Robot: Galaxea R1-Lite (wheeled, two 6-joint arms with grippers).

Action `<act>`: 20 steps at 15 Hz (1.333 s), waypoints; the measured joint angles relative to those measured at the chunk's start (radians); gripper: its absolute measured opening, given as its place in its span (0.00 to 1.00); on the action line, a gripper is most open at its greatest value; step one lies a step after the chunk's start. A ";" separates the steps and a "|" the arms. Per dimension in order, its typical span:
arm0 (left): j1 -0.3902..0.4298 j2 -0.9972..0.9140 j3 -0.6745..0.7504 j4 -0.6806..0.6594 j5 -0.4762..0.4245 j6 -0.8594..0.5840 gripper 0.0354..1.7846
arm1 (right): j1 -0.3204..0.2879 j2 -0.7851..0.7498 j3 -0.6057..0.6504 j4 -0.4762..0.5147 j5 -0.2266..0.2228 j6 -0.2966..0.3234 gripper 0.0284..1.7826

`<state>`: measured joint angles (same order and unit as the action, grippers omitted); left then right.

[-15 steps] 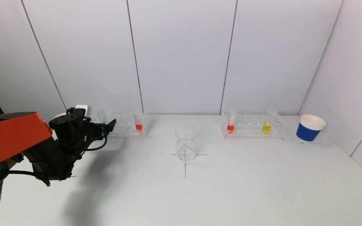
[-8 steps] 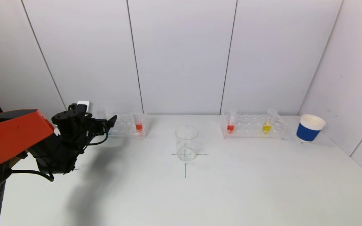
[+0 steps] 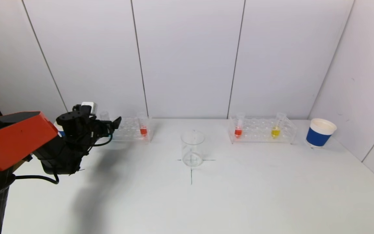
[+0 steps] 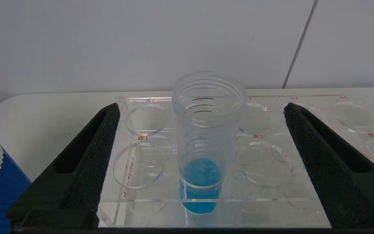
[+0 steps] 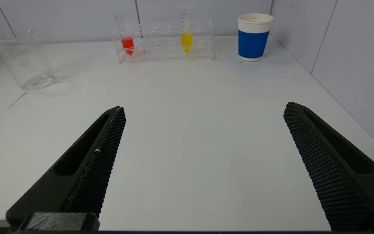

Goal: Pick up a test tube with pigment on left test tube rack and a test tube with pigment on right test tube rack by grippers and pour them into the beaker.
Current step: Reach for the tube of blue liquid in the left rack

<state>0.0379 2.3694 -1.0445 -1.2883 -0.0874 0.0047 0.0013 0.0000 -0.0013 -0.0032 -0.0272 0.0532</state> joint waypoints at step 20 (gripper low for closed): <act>-0.006 0.059 -0.020 -0.141 0.010 0.012 0.99 | 0.000 0.000 0.000 0.000 0.000 0.000 0.99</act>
<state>0.0317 2.4281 -1.0645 -1.4296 -0.0779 0.0164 0.0009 0.0000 -0.0017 -0.0036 -0.0272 0.0532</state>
